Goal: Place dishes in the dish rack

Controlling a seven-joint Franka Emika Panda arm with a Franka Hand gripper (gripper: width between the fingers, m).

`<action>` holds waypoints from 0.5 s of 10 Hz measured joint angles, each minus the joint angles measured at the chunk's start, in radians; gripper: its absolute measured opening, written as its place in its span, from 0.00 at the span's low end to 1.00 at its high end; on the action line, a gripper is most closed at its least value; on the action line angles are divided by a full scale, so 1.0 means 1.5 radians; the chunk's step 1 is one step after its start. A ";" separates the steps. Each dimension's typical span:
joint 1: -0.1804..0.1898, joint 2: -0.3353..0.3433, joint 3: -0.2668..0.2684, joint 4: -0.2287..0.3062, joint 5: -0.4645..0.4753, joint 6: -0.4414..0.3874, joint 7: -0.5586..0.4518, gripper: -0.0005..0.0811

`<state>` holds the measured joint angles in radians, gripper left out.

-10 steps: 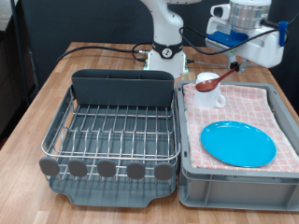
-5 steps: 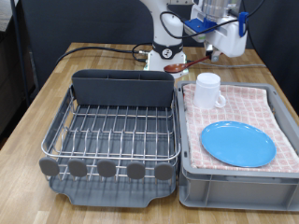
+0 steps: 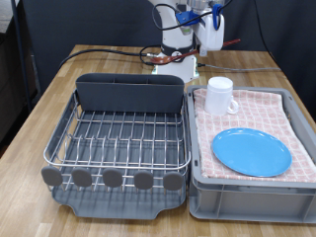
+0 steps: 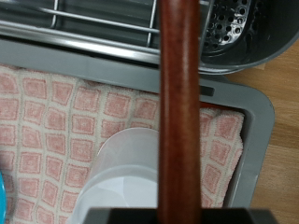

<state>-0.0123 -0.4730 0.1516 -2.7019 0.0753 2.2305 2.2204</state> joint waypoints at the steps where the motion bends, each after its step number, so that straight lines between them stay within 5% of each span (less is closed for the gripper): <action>1: -0.001 0.001 -0.001 -0.001 0.000 -0.002 0.006 0.12; 5: -0.010 -0.017 -0.041 -0.025 0.002 -0.041 0.026 0.12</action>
<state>-0.0267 -0.4980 0.0897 -2.7395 0.0786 2.1694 2.2594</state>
